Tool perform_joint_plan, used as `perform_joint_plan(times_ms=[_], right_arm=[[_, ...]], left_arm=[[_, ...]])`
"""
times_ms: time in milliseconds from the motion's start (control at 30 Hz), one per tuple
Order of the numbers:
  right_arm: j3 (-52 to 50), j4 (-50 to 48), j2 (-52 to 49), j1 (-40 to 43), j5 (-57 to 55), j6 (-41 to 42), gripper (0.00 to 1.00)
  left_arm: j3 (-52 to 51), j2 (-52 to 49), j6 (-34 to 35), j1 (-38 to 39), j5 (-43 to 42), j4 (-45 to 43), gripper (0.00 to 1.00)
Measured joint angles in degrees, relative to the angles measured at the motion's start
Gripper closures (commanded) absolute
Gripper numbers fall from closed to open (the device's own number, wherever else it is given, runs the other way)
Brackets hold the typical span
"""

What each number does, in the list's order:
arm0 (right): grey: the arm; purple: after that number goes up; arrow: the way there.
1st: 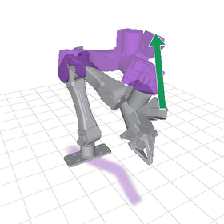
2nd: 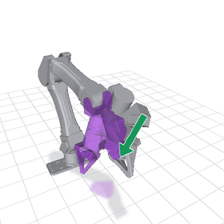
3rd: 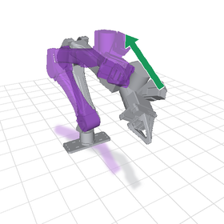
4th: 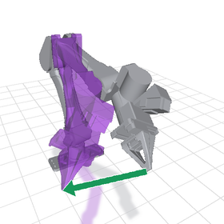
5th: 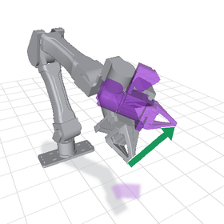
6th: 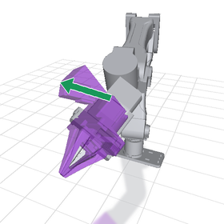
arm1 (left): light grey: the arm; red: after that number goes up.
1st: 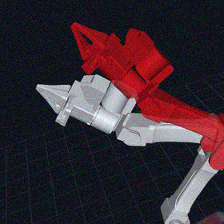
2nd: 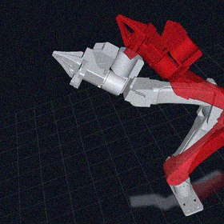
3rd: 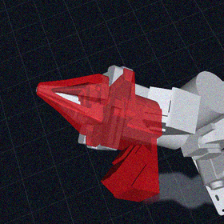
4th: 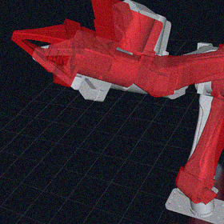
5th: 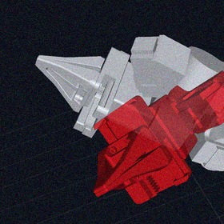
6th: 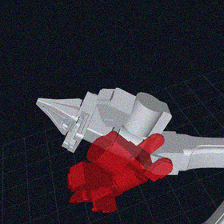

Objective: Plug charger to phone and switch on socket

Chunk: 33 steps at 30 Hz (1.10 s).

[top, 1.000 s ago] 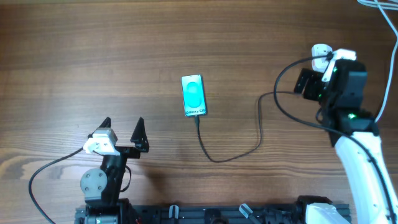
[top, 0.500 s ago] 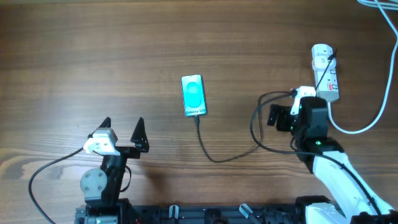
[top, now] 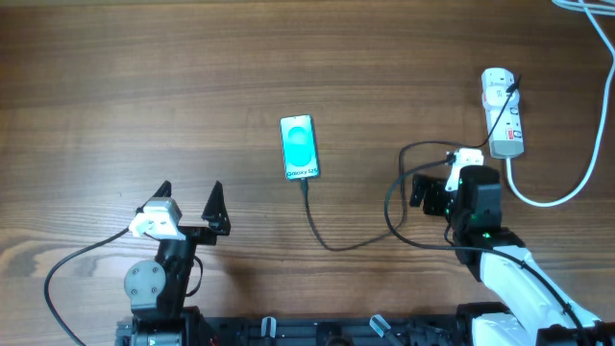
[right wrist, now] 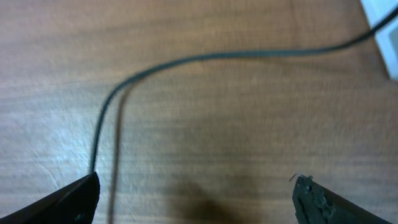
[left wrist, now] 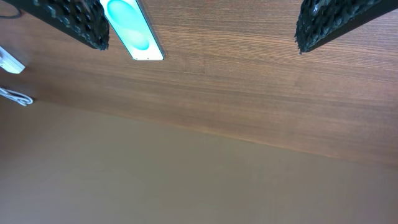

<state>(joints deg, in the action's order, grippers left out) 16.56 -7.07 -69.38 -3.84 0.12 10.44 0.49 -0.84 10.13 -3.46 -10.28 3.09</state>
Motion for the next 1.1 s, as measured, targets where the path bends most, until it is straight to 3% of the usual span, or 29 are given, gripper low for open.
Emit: perform_joint_plan(times_ms=[367, 800, 933, 1100], right_arm=[[-7.6, -8.3, 2.2, 0.0, 1.4, 0.0, 0.0], [-14.9, -8.8, 15.7, 0.0, 2.5, 1.6, 0.0], [-16.1, -6.2, 21.2, 0.0, 2.5, 2.4, 0.0], [-16.2, 4.0, 32.1, 0.0, 2.7, 3.0, 0.0]], left_arm=[[0.0, 0.0, 0.0, 0.0, 0.0, 0.0, 0.0], [0.0, 0.0, 0.0, 0.0, 0.0, 0.0, 0.0], [0.0, 0.0, 0.0, 0.0, 0.0, 0.0, 0.0], [0.0, 0.0, 0.0, 0.0, 0.0, 0.0, 0.0]])
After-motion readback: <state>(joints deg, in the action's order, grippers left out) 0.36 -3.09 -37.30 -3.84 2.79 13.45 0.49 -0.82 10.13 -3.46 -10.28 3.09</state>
